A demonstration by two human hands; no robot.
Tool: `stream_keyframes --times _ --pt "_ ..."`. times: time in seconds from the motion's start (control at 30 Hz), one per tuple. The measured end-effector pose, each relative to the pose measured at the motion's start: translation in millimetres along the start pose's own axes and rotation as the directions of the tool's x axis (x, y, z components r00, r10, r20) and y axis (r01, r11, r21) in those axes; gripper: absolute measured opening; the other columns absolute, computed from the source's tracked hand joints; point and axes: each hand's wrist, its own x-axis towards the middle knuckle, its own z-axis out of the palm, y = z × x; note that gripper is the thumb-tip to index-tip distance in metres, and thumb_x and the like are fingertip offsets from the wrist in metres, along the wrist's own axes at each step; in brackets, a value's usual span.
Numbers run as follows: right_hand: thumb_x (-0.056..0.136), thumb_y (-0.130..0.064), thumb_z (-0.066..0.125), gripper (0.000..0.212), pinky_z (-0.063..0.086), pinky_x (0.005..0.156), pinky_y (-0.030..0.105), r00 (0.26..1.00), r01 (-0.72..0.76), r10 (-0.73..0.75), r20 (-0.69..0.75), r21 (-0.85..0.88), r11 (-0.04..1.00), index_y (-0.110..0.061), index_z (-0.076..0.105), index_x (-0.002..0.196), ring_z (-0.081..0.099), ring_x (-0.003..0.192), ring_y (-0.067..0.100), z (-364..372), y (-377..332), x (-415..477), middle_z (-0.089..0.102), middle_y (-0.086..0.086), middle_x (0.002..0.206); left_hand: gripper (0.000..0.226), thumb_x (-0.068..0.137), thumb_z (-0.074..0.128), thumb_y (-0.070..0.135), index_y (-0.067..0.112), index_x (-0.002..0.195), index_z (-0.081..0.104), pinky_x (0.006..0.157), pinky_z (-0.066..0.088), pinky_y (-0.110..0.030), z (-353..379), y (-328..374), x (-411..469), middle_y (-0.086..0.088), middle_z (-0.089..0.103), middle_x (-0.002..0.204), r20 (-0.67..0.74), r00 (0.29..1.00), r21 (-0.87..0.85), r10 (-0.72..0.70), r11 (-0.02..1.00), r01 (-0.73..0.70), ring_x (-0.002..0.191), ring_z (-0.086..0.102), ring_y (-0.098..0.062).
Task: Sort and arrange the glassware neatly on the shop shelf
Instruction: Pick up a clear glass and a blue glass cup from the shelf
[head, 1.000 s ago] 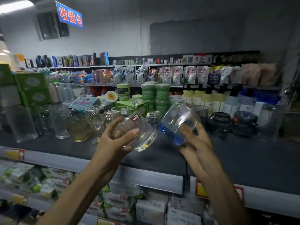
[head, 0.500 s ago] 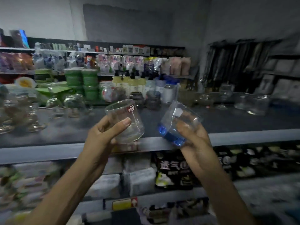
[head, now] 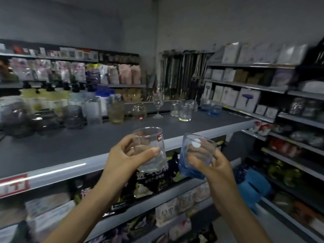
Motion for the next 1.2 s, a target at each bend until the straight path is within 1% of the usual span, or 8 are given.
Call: stream_keyframes --times 0.17,0.37,0.43,0.57,0.73,0.9,1.07,1.2 --pt "0.071 -0.017 0.084 0.066 0.059 0.079 0.025 0.999 0.026 -0.026 -0.043 -0.006 1.0 -0.024 0.061 0.133 0.073 0.107 0.017 -66.1 7.3 46.1 0.075 -0.002 0.117 0.052 0.071 0.093 0.029 0.027 0.118 0.07 0.089 0.058 -0.031 78.0 -13.0 59.8 0.003 0.078 0.109 0.012 0.999 0.084 0.034 0.996 -0.034 0.102 0.074 -0.013" --pt "0.074 -0.005 0.085 0.061 0.061 0.078 0.024 0.999 0.038 -0.039 -0.029 -0.051 0.998 -0.025 0.063 0.127 0.074 0.102 0.015 -145.0 15.9 134.4 0.076 -0.003 0.114 0.064 0.066 0.098 0.03 0.035 0.122 0.068 0.094 0.057 -0.027 165.8 -46.9 152.8 0.014 0.076 0.111 -0.026 0.997 0.193 0.073 0.979 -0.066 0.104 0.07 -0.002" --pt "0.075 0.001 0.084 0.057 0.06 0.074 0.02 0.999 0.049 -0.05 -0.015 -0.072 0.996 -0.025 0.065 0.122 0.075 0.098 0.012 -172.3 19.2 168.2 0.077 -0.005 0.11 0.072 0.062 0.1 0.037 0.032 0.126 0.068 0.096 0.058 -0.037 190.0 -61.5 183.8 0.011 0.075 0.116 -0.068 0.995 0.212 0.066 0.976 -0.05 0.109 0.07 -0.008" --pt "0.069 -0.008 0.089 0.068 0.059 0.071 0.018 0.999 0.033 -0.032 0.007 -0.103 0.994 -0.026 0.062 0.128 0.074 0.1 0.01 -216.2 35.2 229.4 0.076 -0.009 0.111 0.075 0.057 0.1 0.045 0.031 0.122 0.066 0.091 0.06 -0.036 228.0 -88.3 237.1 0.008 0.078 0.107 -0.188 0.98 0.242 0.063 0.97 -0.016 0.104 0.073 -0.009" --pt "0.055 -0.023 0.09 0.081 0.058 0.066 0.017 1.0 0.02 -0.019 0.021 -0.055 0.998 -0.026 0.061 0.131 0.072 0.106 0.014 -244.8 54.1 285.5 0.073 -0.006 0.119 0.087 0.043 0.095 0.065 0.034 0.119 0.065 0.093 0.061 -0.04 254.0 -119.0 279.5 0.01 0.077 0.106 -0.319 0.942 0.366 0.101 0.93 0.024 0.098 0.074 -0.005" --pt "0.056 -0.016 0.092 0.076 0.06 0.07 0.02 0.998 0.017 -0.016 0.065 -0.004 1.0 -0.026 0.065 0.127 0.073 0.104 0.013 -255.9 64.8 319.5 0.075 -0.004 0.117 0.088 0.038 0.09 0.071 0.04 0.114 0.061 0.09 0.061 -0.044 269.0 -128.1 300.8 0.017 0.072 0.103 -0.373 0.923 0.461 0.093 0.882 0.097 0.097 0.072 -0.006" --pt "0.059 -0.016 0.092 0.072 0.059 0.079 0.024 0.993 0.04 -0.041 0.108 0.007 0.999 -0.026 0.065 0.125 0.072 0.107 0.012 -262.4 71.3 334.1 0.075 -0.005 0.116 0.088 0.047 0.092 0.066 0.033 0.123 0.06 0.091 0.06 -0.046 273.0 -129.7 308.8 0.019 0.067 0.104 -0.393 0.915 0.531 0.09 0.835 0.145 0.099 0.07 -0.008" --pt "0.06 -0.016 0.091 0.069 0.059 0.077 0.021 0.989 0.056 -0.058 0.139 0.02 0.998 -0.025 0.066 0.123 0.071 0.107 0.012 -267.4 72.3 340.1 0.075 -0.004 0.116 0.098 0.039 0.087 0.074 0.031 0.123 0.06 0.087 0.061 -0.049 272.3 -132.5 314.2 0.019 0.069 0.105 -0.418 0.907 0.522 0.046 0.83 0.198 0.096 0.073 -0.012"
